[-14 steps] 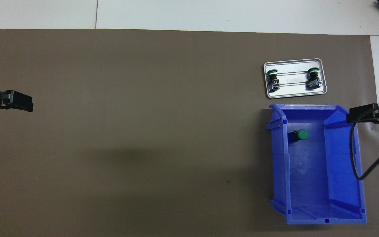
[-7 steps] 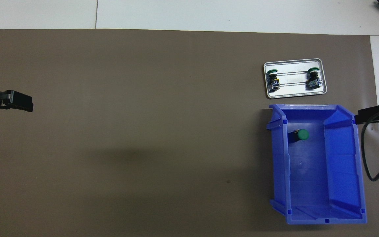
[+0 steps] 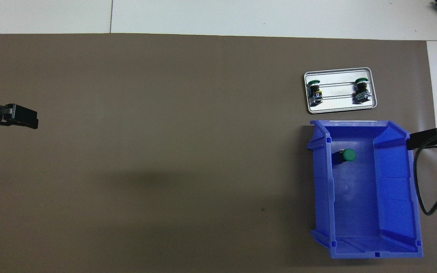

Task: Place and press button with both arms

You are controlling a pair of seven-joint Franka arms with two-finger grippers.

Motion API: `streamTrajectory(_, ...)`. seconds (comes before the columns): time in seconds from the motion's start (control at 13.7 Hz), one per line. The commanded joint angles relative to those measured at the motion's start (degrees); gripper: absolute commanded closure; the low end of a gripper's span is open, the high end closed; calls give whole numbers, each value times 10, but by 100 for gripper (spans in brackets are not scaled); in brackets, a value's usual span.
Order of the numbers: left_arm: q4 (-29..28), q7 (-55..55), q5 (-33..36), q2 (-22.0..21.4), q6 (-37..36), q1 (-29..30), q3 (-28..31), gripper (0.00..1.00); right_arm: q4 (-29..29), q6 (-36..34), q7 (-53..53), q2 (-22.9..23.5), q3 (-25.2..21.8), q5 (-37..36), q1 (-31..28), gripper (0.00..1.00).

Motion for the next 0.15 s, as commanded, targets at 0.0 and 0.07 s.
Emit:
streamTrajectory(0.0, -11, 4, -6, -12, -4, 5, -2, 0, -16, 12, -33, -14, 2, -17, -2, 0)
streamTrajectory(0.07, -11, 4, -6, -12, -4, 5, -2, 0, -17, 12, -25, -15, 2, -16, -2, 0)
